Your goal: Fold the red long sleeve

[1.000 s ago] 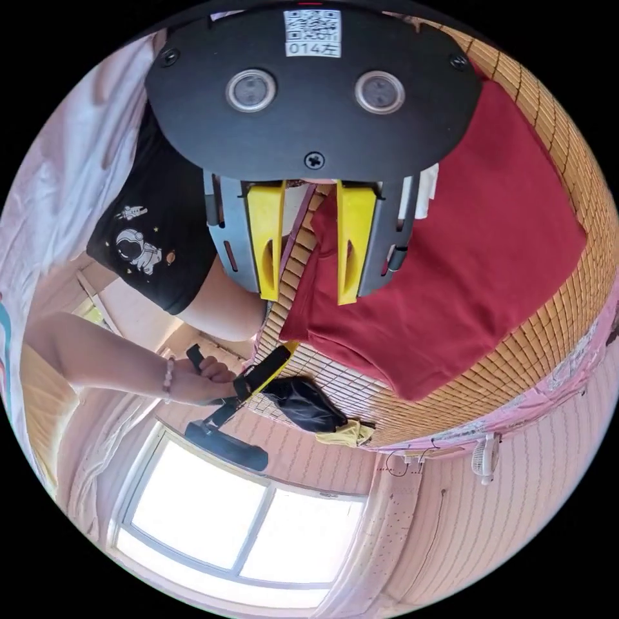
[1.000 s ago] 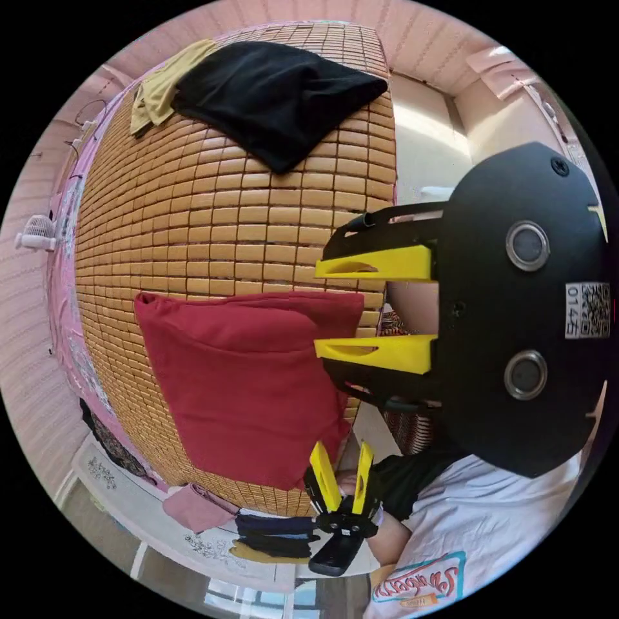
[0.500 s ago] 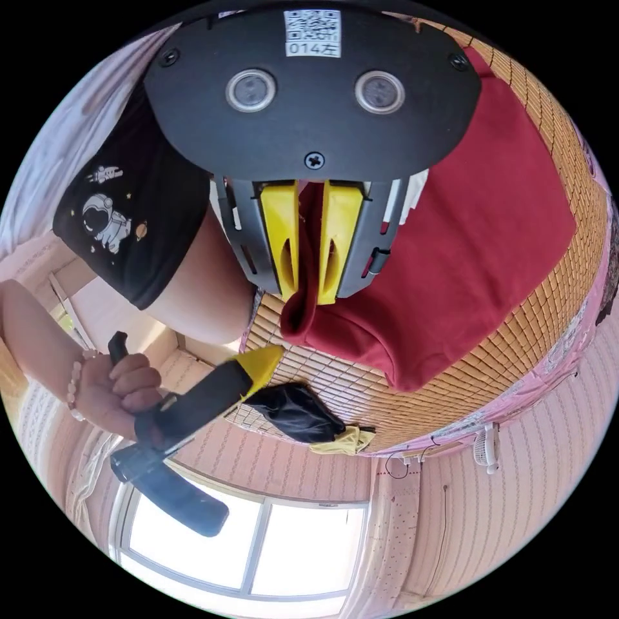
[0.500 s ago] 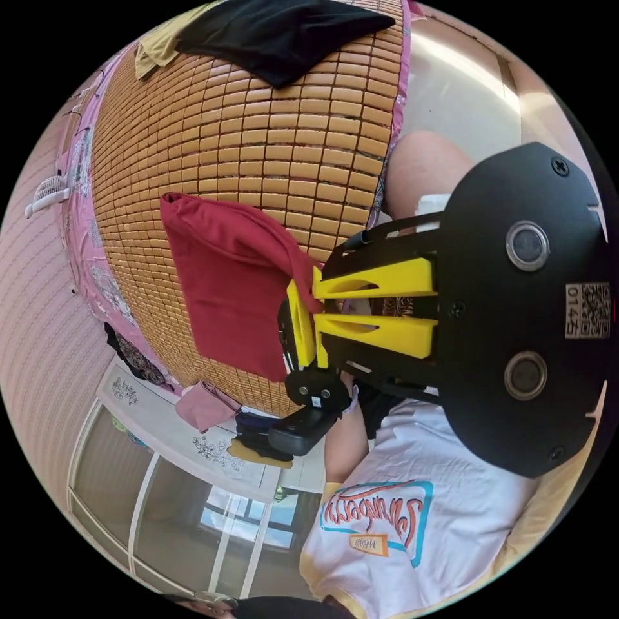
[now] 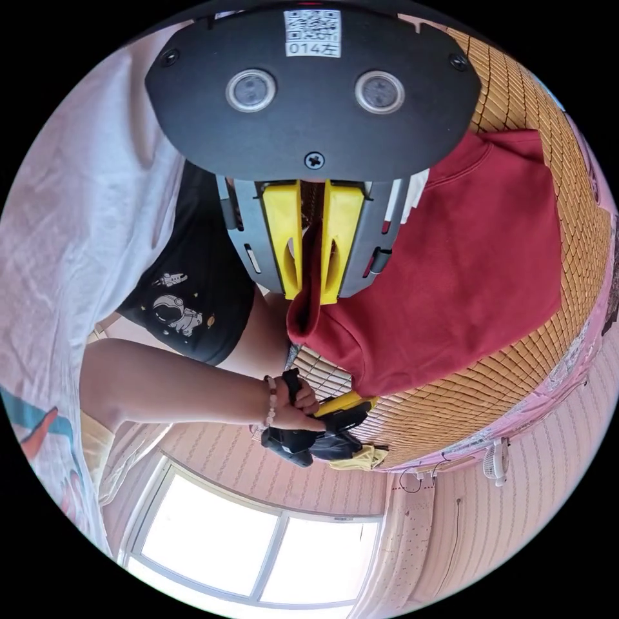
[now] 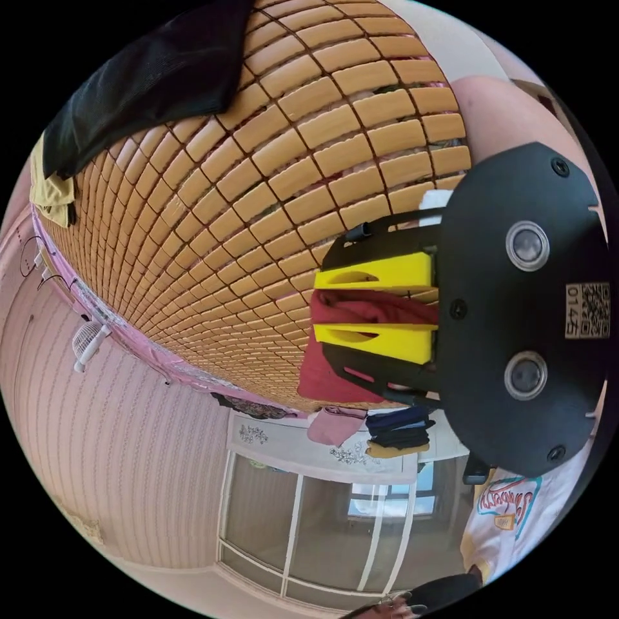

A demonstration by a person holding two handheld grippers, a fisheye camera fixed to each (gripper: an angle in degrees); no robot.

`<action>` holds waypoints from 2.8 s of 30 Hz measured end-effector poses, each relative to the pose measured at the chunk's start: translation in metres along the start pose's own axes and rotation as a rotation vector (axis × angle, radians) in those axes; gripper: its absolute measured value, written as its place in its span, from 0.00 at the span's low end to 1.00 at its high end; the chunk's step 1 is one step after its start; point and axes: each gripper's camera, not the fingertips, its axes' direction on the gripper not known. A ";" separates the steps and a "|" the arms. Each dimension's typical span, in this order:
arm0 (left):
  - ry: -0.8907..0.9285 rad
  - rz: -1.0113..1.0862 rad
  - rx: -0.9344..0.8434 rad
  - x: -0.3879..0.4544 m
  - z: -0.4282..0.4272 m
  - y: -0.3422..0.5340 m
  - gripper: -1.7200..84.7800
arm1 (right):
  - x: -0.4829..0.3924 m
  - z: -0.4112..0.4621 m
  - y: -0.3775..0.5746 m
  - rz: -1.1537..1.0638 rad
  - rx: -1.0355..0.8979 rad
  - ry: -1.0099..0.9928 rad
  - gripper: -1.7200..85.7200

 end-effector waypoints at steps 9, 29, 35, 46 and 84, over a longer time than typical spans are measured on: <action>0.280 -0.042 0.270 -0.002 -0.052 -0.055 0.07 | -0.055 -0.135 0.047 -0.127 0.208 0.110 0.06; 0.076 -0.950 0.253 -0.193 -0.070 0.012 0.08 | -0.328 0.195 -0.064 -0.641 -0.242 0.754 0.09; 0.010 -0.952 0.249 -0.188 -0.088 0.001 0.09 | -0.393 0.119 -0.064 -0.789 -0.136 0.600 0.09; -0.159 -0.885 0.157 -0.179 -0.077 -0.037 0.14 | -0.381 0.158 -0.116 -0.942 -0.447 0.778 0.20; -0.373 -0.620 0.466 -0.073 -0.294 -0.037 0.07 | -0.425 -0.034 -0.144 -1.289 -0.285 -0.093 0.08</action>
